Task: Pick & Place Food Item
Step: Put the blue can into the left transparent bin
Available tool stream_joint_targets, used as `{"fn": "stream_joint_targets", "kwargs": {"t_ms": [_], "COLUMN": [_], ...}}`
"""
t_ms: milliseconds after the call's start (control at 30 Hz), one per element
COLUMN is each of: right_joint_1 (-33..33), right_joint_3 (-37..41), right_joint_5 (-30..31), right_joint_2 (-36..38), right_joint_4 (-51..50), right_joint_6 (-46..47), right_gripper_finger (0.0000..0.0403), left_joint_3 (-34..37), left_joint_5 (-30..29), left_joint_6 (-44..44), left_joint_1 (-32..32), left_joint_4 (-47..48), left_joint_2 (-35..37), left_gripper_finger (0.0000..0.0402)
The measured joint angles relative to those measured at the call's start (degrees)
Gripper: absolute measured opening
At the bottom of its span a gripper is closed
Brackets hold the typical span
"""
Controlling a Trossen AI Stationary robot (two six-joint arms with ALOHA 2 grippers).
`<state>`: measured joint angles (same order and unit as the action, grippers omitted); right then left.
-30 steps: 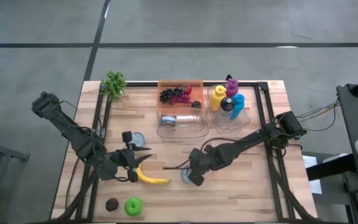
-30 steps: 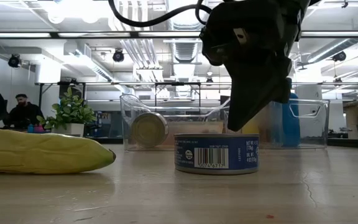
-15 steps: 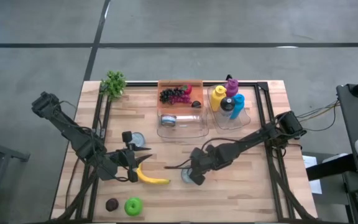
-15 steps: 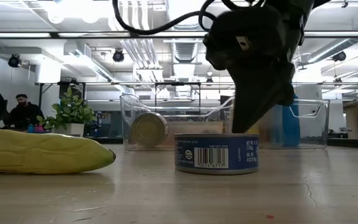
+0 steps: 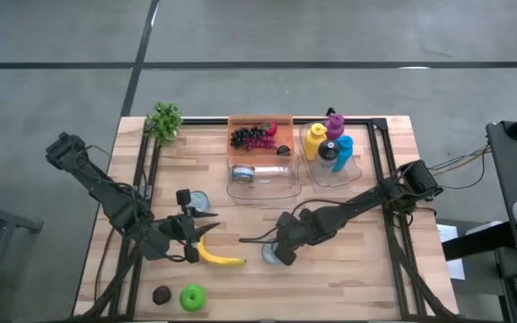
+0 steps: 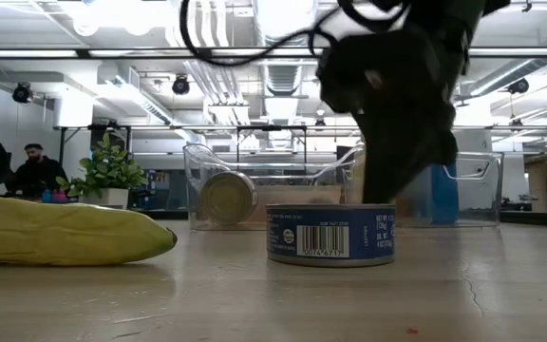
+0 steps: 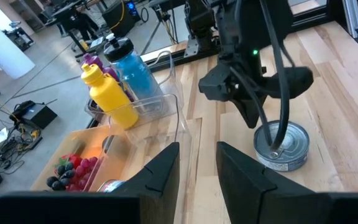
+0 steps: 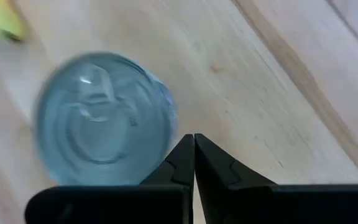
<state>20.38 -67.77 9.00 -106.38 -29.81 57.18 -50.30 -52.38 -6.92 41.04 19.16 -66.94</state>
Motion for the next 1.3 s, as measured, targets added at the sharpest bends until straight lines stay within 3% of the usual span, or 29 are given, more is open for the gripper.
{"fn": "stream_joint_targets", "kwargs": {"t_ms": [367,1300], "right_joint_1": [0.52,0.74], "right_joint_3": [-2.86,-2.38], "right_joint_5": [0.25,0.69], "right_joint_2": [0.13,-1.62], "right_joint_4": [0.13,-1.96], "right_joint_6": [-3.24,0.12], "right_gripper_finger": [0.0008,0.0009], "left_joint_3": [0.00,0.00], "left_joint_5": [-0.07,-0.07], "left_joint_6": [0.00,-0.05], "left_joint_1": [0.00,0.00], "left_joint_4": [-0.02,-0.02], "left_joint_2": [0.00,0.00], "left_gripper_finger": [0.0106,0.0106]}}
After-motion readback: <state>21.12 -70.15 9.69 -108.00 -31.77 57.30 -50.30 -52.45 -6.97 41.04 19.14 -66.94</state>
